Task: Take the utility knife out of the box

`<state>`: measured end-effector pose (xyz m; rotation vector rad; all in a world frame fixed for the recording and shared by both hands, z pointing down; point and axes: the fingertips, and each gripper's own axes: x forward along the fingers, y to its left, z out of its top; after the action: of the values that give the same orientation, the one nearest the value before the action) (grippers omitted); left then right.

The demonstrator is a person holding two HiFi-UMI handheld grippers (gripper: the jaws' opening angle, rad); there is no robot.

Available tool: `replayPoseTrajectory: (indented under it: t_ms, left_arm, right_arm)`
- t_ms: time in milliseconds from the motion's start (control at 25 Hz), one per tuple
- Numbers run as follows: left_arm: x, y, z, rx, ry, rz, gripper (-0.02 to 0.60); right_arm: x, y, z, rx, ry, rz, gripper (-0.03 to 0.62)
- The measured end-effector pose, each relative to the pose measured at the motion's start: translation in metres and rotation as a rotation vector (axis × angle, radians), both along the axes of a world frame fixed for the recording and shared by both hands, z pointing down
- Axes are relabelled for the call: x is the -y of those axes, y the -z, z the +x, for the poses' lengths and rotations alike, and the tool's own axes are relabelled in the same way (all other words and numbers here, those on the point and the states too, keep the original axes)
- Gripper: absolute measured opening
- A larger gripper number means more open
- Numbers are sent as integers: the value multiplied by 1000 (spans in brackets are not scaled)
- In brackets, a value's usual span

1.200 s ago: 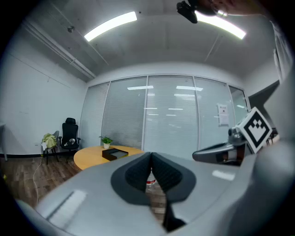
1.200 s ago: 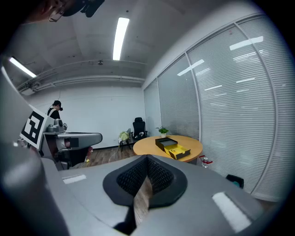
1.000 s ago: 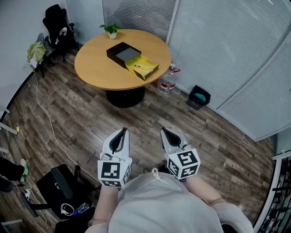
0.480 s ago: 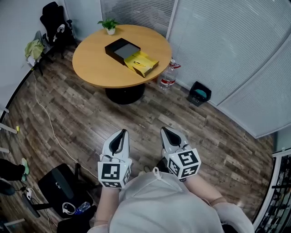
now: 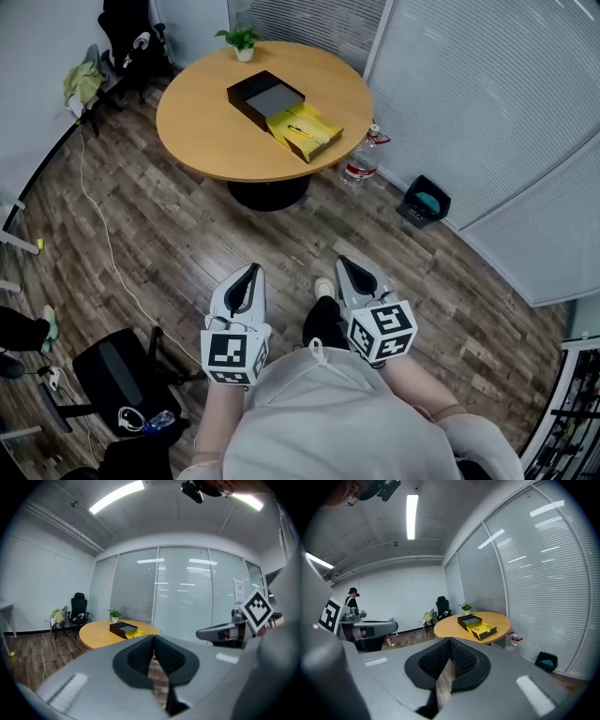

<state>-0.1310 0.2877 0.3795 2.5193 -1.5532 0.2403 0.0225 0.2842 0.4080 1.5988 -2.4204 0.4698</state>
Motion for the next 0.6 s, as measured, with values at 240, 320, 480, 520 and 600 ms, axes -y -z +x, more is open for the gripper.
replayPoseTrajectory:
  t_ms: [240, 320, 480, 520, 600]
  left_arm:
    - [78, -1, 24, 27, 78, -7, 6]
    - [110, 3, 40, 30, 99, -4, 6]
    - [174, 7, 81, 34, 117, -7, 6]
    - [190, 6, 90, 36, 121, -9, 6]
    - [221, 4, 107, 39, 133, -15, 6]
  right_arm:
    - [87, -4, 28, 24, 67, -10, 0]
    - [122, -2, 46, 27, 82, -13, 0]
    - [191, 2, 84, 23, 109, -18, 0]
    - [207, 2, 93, 20, 117, -17, 0]
    - [238, 1, 109, 18, 133, -24, 0]
